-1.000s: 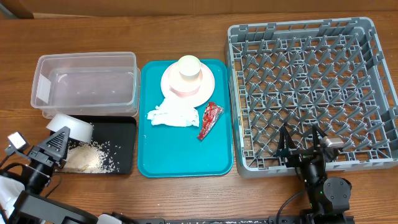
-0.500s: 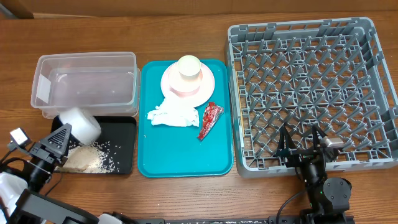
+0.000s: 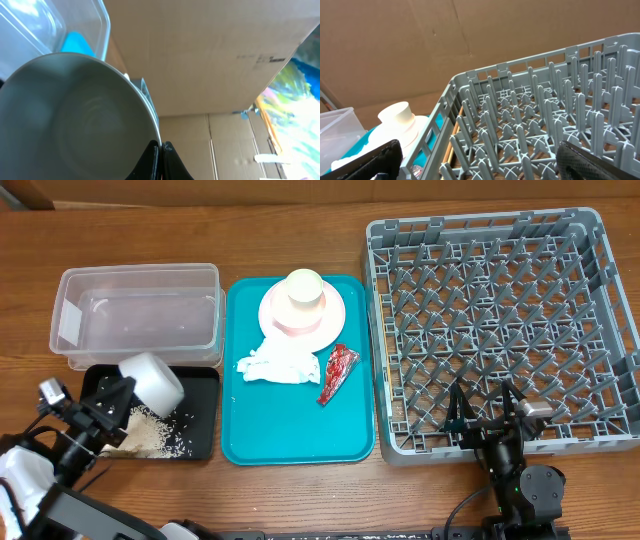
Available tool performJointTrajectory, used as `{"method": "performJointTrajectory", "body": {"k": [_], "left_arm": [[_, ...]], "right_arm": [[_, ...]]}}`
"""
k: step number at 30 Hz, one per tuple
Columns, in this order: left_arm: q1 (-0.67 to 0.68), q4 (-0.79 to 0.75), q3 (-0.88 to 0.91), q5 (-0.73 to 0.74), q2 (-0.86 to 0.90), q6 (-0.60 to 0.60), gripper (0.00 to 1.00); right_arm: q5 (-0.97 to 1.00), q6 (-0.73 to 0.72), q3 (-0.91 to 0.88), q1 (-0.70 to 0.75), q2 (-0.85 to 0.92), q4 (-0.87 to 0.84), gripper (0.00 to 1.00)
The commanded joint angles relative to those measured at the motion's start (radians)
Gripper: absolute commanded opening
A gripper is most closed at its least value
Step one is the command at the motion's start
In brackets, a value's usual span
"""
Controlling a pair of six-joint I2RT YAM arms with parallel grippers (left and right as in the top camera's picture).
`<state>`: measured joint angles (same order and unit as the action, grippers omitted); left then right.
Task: Sort waste into correct bins and load items into the dishwasher
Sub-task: 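Tip the bowl with the left gripper to pour rice onto black tray, then return the empty bowl to the teal tray and release it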
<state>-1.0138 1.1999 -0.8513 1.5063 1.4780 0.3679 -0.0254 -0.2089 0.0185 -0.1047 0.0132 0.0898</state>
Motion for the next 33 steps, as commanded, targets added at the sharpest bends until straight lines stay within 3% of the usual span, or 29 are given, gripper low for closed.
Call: {"method": "performJointTrajectory", "body": {"k": [1,7,15,33], "left_arm": [[0.049,0.035,-0.041,-0.042,-0.072,0.021,0.04],[0.183,0.109,-0.132,-0.16,-0.197,-0.019,0.04],[0.451,0.018,-0.156,-0.549,-0.357,-0.341,0.04],[1.361,-0.216,-0.153,-1.359,-0.365,-0.922,0.04]], "right_arm": [[0.005,-0.002,-0.011,0.005,-0.008,-0.007,1.0],[0.005,-0.002,-0.011,0.005,-0.008,-0.007,1.0],[0.005,-0.002,-0.011,0.005,-0.008,-0.007,1.0],[0.005,-0.002,-0.011,0.005,-0.008,-0.007,1.0]]}}
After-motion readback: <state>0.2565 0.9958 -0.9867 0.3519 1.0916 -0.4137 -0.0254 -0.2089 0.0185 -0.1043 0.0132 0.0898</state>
